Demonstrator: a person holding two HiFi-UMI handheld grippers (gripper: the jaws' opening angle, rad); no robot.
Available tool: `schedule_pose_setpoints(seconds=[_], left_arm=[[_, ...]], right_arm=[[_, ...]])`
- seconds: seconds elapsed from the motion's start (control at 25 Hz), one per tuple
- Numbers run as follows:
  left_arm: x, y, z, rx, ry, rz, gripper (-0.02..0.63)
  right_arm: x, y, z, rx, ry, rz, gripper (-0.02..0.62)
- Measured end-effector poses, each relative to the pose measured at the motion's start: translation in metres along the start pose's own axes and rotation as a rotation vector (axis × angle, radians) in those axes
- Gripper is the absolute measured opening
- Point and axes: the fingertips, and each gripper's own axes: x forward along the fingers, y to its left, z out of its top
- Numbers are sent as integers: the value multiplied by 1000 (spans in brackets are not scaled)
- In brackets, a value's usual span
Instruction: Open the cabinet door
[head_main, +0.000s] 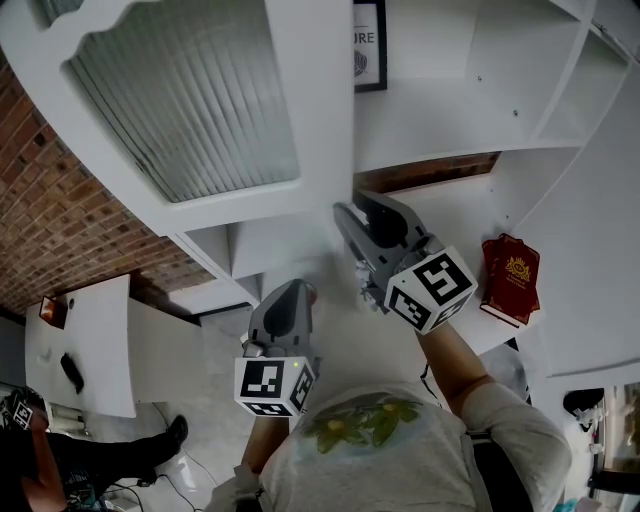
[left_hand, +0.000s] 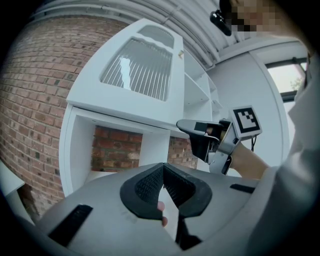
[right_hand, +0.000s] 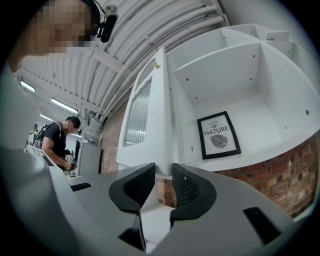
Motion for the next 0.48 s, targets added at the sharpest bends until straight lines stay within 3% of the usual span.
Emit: schedule_pose_setpoints(seconds=[0.48], left_arm=[[-2, -12, -3, 9, 11, -17, 9]], right_arm=[[-13, 14, 2, -45, 6, -3, 106]])
